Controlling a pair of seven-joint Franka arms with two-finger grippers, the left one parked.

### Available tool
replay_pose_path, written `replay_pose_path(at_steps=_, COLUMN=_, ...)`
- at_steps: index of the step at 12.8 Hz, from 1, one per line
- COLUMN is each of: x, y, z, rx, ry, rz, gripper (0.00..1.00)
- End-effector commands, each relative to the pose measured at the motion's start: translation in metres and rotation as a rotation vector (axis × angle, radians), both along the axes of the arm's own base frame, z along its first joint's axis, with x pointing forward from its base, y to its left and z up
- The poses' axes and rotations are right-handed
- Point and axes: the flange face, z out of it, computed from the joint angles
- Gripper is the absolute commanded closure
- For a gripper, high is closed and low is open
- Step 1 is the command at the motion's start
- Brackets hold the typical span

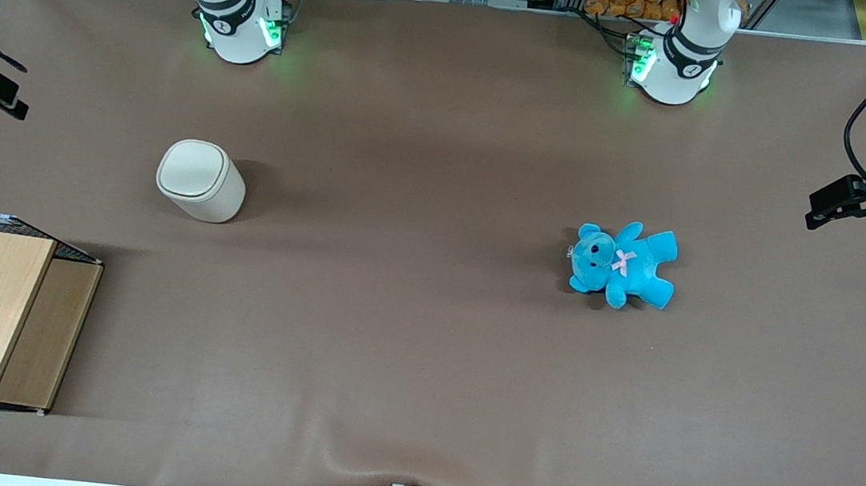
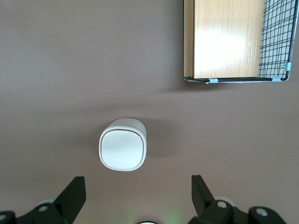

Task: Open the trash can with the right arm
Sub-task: 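Move the right gripper over to the white trash can's lid edge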

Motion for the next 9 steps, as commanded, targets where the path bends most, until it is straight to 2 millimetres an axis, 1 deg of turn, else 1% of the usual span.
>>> replay_pose_path(at_steps=1, x=0.000, y=-0.002, z=0.000, rx=-0.001, ry=0.005, rz=-0.010, gripper=0.00)
replay_pose_path(at_steps=2, x=0.000, y=-0.001, z=0.001, rx=0.001, ry=0.003, rz=-0.007, gripper=0.00)
replay_pose_path(at_steps=4, x=0.003, y=0.000, z=-0.008, rx=0.002, ry=0.021, rz=-0.004, gripper=0.00)
replay_pose_path(at_steps=5, x=0.001, y=0.003, z=-0.015, rx=0.005, ry=0.047, rz=-0.004, gripper=0.00)
replay_pose_path(at_steps=6, x=0.000, y=0.005, z=-0.018, rx=0.006, ry=0.061, rz=-0.009, gripper=0.00)
replay_pose_path(at_steps=7, x=-0.001, y=0.008, z=-0.023, rx=0.008, ry=0.076, rz=-0.006, gripper=0.00)
replay_pose_path(at_steps=8, x=-0.003, y=0.016, z=-0.030, rx=0.007, ry=0.100, rz=-0.009, gripper=0.00)
replay_pose_path(at_steps=9, x=-0.005, y=0.023, z=-0.042, rx=0.003, ry=0.127, rz=-0.039, gripper=0.00)
